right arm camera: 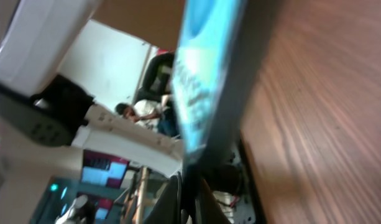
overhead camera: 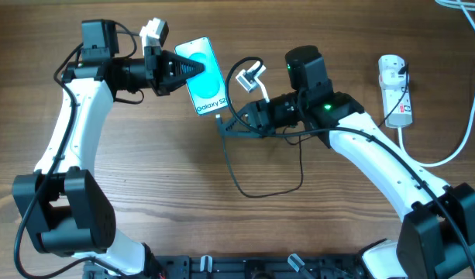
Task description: Plug charger to phone and switch on socket
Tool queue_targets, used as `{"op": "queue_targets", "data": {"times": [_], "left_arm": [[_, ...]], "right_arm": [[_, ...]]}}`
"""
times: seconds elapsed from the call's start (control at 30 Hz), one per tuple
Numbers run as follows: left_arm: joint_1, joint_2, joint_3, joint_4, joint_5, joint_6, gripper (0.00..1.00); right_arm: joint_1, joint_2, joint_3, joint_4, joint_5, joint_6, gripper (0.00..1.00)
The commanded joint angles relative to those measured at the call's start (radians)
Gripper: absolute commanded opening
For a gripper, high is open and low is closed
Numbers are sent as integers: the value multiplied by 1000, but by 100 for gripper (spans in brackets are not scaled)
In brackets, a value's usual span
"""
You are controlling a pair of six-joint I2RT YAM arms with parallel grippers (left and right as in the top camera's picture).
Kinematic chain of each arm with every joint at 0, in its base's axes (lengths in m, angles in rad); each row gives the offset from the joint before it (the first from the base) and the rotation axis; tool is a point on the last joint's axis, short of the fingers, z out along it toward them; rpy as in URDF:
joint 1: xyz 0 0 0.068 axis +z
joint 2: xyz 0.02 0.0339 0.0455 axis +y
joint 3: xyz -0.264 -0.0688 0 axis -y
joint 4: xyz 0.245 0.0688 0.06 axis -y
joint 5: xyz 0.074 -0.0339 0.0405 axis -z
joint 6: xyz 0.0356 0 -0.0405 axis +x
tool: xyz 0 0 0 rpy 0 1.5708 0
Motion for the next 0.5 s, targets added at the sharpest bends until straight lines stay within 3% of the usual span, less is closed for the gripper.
{"op": "queue_targets", "data": {"times": [0.0, 0.47], "left_arm": [[0, -7, 4, 5, 51, 19, 4], [-23, -7, 4, 3, 52, 16, 4]], "right_arm": [[7, 10, -1, 5, -80, -35, 4], [5, 10, -1, 47, -41, -8, 4]]}}
